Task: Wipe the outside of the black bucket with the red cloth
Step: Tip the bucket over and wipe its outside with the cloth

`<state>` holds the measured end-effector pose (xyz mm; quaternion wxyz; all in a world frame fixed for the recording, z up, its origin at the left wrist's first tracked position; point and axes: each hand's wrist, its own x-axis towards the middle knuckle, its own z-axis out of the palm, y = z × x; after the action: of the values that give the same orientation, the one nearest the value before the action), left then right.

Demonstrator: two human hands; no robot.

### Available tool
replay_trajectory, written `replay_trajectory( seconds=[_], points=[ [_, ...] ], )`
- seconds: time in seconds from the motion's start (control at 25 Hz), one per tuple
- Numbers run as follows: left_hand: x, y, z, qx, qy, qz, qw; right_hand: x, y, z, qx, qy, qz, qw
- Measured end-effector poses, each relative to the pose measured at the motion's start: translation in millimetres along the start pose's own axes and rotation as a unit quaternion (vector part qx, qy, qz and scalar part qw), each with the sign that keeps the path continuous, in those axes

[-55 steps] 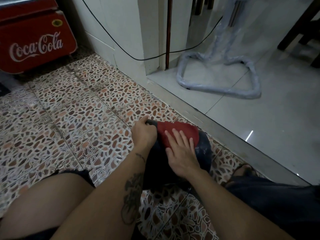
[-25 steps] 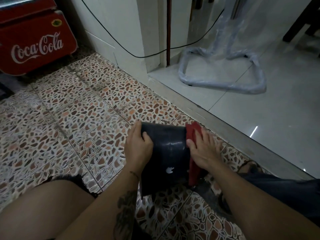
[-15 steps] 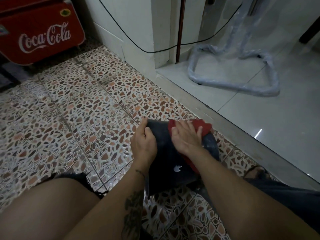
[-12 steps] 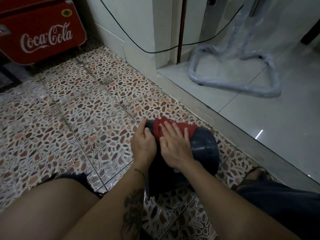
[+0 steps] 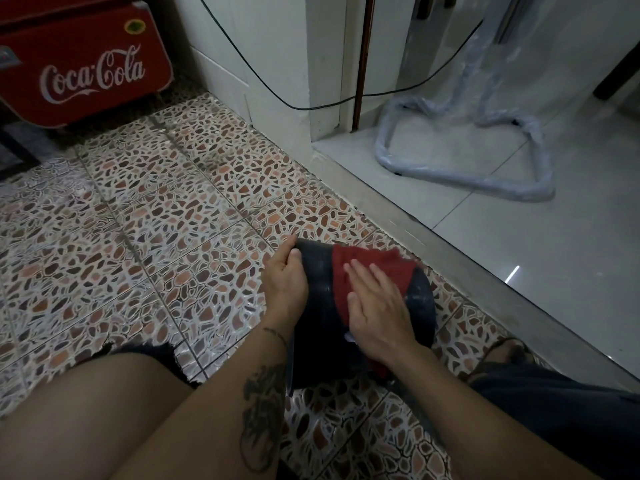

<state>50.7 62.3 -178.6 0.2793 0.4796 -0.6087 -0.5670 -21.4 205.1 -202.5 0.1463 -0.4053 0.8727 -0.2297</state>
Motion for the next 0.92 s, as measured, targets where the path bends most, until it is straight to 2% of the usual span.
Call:
replay_trajectory(
  seconds=[0.12, 0.28, 0.52, 0.6, 0.8, 0.92],
  points=[
    [1, -4, -2, 0.009, -0.001, 0.01, 1.0, 9, -18, 2, 0.011, -0.014, -0.08, 0.997],
    [-2, -12, -4, -0.016, -0.013, 0.018, 1.0, 65, -28, -1, 0.007, -0.075, -0.089, 0.993],
    [-6, -21, 5, -0.038, -0.015, 0.029, 0.999, 128, -23, -12, -0.041, -0.2, 0.052, 0.978],
    [-2, -20, 7, -0.047, -0.013, 0.017, 0.999, 122, -20, -12, -0.042, -0.183, 0.038, 0.982],
    [10, -12, 10, -0.075, -0.009, -0.036, 0.996, 38, -13, -1, 0.026, -0.083, -0.125, 0.988],
    [7, -13, 11, -0.062, -0.008, -0.037, 0.997, 0, 4, -1, 0.016, -0.053, -0.174, 0.983]
  ],
)
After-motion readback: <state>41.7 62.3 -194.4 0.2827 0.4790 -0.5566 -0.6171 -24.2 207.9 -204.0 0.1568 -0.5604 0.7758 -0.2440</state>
